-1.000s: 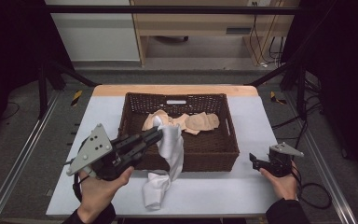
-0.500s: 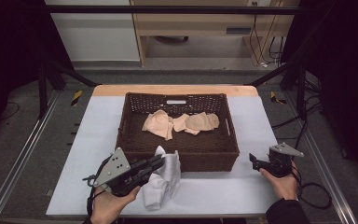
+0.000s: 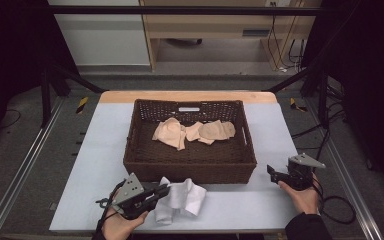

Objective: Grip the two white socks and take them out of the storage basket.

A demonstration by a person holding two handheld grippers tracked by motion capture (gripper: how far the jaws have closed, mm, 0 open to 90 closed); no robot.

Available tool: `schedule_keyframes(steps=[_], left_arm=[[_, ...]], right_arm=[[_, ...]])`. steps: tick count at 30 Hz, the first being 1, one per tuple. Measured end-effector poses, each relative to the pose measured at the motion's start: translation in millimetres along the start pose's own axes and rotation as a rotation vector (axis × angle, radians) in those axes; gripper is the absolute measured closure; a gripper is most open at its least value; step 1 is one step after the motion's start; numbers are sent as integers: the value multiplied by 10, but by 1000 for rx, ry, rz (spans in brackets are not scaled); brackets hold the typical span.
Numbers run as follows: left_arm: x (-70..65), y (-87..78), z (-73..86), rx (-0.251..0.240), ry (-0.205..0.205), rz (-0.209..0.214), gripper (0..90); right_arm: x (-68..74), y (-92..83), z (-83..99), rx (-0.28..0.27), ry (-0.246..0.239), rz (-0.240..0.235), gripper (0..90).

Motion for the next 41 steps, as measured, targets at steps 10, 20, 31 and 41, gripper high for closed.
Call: schedule_keyframes(steps=[10, 20, 31, 41], left_arm=[[189, 99, 270, 105, -28, -84, 669], [415, -139, 240, 46, -29, -167, 392], [886, -486, 360, 45, -44, -309, 361], [1346, -723, 580, 87, -82, -448, 351]], right_arm=[[13, 10, 21, 13, -5, 2, 156], [0, -5, 16, 7, -2, -6, 152], [-1, -3, 15, 6, -2, -5, 152], [-8, 3, 13, 5, -1, -2, 150]])
Point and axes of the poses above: each handheld gripper's, and its own axes: y roughly forward along the jaws, z roughly out of its underside, x roughly to its left, the point moved 6 cm from there along y, roughly forward along the jaws, and after that the axes turned 1 degree about x, right-handed, at the moved point
